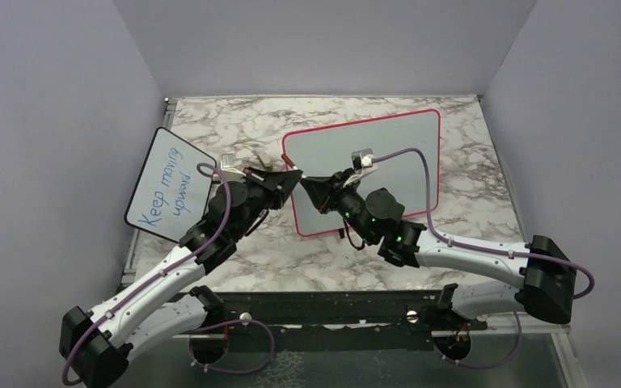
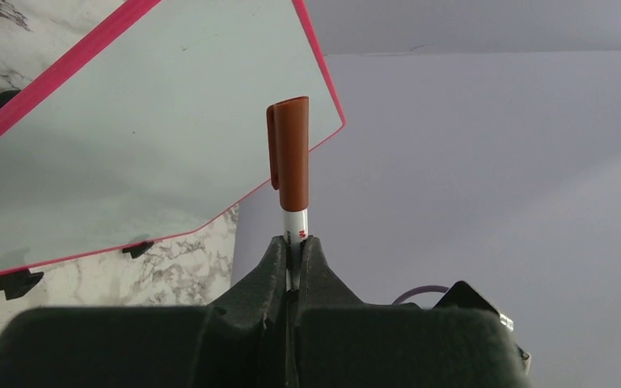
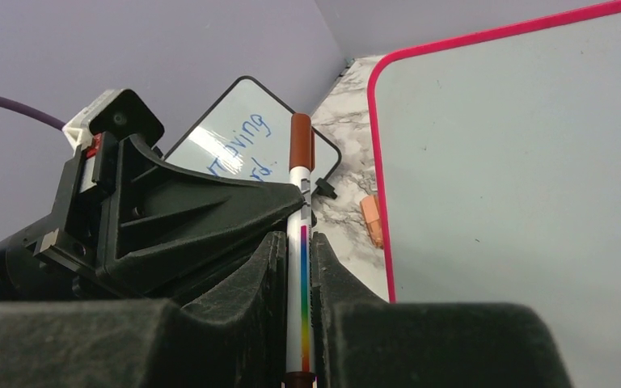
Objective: Write a sentence on the whiteboard
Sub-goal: Open the whiteboard marker at the center of the board.
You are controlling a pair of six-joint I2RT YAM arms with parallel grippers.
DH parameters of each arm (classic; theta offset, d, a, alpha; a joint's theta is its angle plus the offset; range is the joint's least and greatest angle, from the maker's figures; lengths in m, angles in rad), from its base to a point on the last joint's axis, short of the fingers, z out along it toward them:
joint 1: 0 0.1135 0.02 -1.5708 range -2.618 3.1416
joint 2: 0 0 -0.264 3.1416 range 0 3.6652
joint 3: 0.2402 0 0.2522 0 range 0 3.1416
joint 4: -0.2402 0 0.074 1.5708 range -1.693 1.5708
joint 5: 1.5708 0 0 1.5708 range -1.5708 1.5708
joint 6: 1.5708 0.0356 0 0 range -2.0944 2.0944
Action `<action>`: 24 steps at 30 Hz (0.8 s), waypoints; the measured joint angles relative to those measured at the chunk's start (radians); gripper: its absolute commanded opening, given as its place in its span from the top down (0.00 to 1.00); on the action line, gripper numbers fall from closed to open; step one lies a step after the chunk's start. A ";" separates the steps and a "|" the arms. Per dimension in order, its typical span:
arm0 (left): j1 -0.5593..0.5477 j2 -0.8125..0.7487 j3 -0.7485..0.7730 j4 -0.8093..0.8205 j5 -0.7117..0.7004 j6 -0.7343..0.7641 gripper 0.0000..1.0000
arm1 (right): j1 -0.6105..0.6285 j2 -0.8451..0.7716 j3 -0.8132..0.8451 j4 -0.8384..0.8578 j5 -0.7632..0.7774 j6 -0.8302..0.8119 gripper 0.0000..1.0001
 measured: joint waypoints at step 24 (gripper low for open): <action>-0.002 -0.136 0.069 -0.209 -0.045 1.146 0.01 | -0.189 -0.179 0.052 -0.441 -0.326 -0.132 1.00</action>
